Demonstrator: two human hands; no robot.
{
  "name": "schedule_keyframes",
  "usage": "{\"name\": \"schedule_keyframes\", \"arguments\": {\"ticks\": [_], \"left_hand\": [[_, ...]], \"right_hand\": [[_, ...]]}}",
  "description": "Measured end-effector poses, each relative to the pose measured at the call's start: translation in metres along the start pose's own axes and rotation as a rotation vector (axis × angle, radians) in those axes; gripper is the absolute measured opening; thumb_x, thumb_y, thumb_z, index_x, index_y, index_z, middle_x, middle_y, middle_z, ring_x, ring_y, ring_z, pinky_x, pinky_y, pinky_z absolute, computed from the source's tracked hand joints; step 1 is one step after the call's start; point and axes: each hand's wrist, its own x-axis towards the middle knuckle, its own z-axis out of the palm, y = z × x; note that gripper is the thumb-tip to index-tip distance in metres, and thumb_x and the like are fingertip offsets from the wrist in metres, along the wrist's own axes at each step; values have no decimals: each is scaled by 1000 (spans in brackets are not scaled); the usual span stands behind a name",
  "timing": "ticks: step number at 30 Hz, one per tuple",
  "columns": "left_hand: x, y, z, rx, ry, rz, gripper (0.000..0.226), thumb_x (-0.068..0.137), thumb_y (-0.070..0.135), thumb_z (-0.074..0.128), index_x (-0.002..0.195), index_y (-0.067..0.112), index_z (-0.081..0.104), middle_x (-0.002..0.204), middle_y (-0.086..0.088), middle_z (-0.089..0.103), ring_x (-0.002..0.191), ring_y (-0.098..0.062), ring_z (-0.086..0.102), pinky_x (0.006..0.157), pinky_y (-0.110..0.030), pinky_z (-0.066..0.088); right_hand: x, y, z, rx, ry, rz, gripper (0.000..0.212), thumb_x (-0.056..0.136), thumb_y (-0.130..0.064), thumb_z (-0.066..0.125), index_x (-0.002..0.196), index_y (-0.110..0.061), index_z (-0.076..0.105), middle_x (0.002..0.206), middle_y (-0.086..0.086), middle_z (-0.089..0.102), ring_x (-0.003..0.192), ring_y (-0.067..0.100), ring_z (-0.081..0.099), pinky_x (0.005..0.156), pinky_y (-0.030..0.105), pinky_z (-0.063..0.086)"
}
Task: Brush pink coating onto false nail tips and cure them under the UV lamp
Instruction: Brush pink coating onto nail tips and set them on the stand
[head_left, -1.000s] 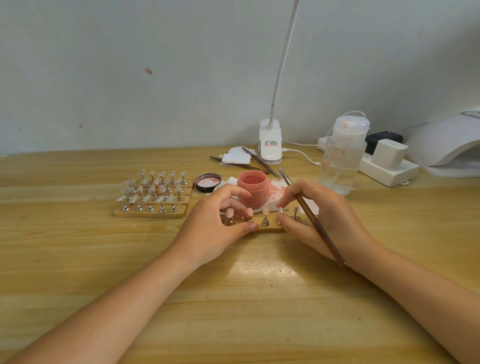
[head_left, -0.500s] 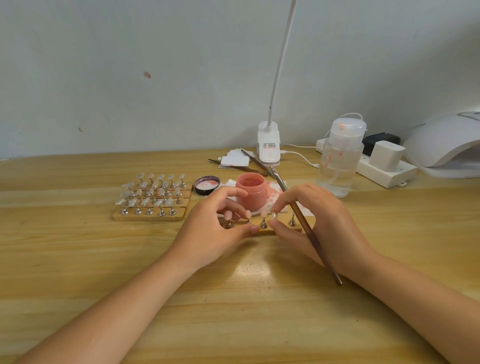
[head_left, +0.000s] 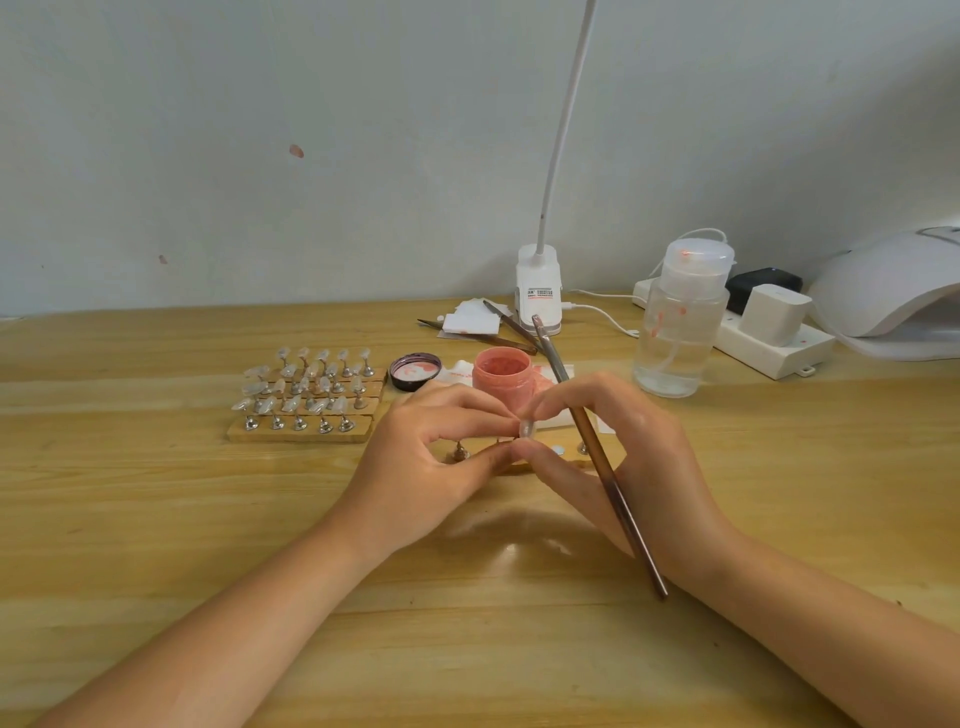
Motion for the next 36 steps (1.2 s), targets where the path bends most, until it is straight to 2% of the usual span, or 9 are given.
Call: {"name": "schedule_keyframes", "arguments": {"ticks": [5,10,13,18,22,29,31,33,36], "left_hand": [[0,-2,0,-58,54,9,13,72,16,71,82,24,70,82,9,67,82,-4,60,70,-18,45],[1,-4,-2,-71,120,-6,14,74,12,70,80,24,71,79,13,69,82,0,62,76,-11,43],[1,-3,-3,-71,145,-31,25,75,6,70,78,31,68,78,21,68,81,5,61,75,-6,41],[2,-4,-4,-77,183,-71,35,76,2,68,77,37,65,80,30,66,84,9,60,76,-2,39],[3,-4,-4,-82,219,-90,37,76,0,68,74,37,64,79,32,65,83,12,59,75,-1,38],[4,-7,-5,-75,241,-91,37,76,-1,68,73,36,63,77,35,63,85,17,56,75,3,36],[4,-8,-5,-73,243,-94,37,76,-1,68,73,36,63,77,35,63,84,16,57,75,2,36],[4,-9,-5,-72,243,-101,36,76,0,68,73,35,63,77,34,63,83,15,57,75,1,36],[4,-9,-5,-67,241,-108,34,77,1,68,73,35,63,77,33,63,83,14,57,75,1,36]], "right_hand": [[2,-3,0,23,-5,40,23,78,-35,65,97,-25,56,100,-19,60,97,1,59,84,27,49],[7,-3,-4,80,45,142,17,89,-32,49,105,-28,55,99,-9,65,96,2,61,81,23,49],[16,-3,-10,214,84,192,16,95,-26,46,105,-25,57,86,-10,66,80,-1,62,74,15,49],[44,6,-15,315,136,495,29,90,-37,42,86,-24,68,52,-7,52,50,-1,48,53,8,37],[68,19,-13,208,33,569,31,94,-25,50,70,-20,68,52,-4,54,45,-4,47,50,7,37],[93,30,0,-10,-168,550,27,86,-33,62,66,-17,55,52,-6,60,40,-6,52,42,5,37],[94,31,5,-76,-202,521,29,83,-38,64,64,-19,53,55,-6,61,48,-1,58,50,10,44],[92,33,10,-143,-237,499,30,81,-41,66,64,-20,54,58,-7,61,60,5,61,63,25,52],[90,33,15,-219,-290,460,29,81,-43,66,68,-18,57,62,-7,59,67,12,61,72,40,54]]}}
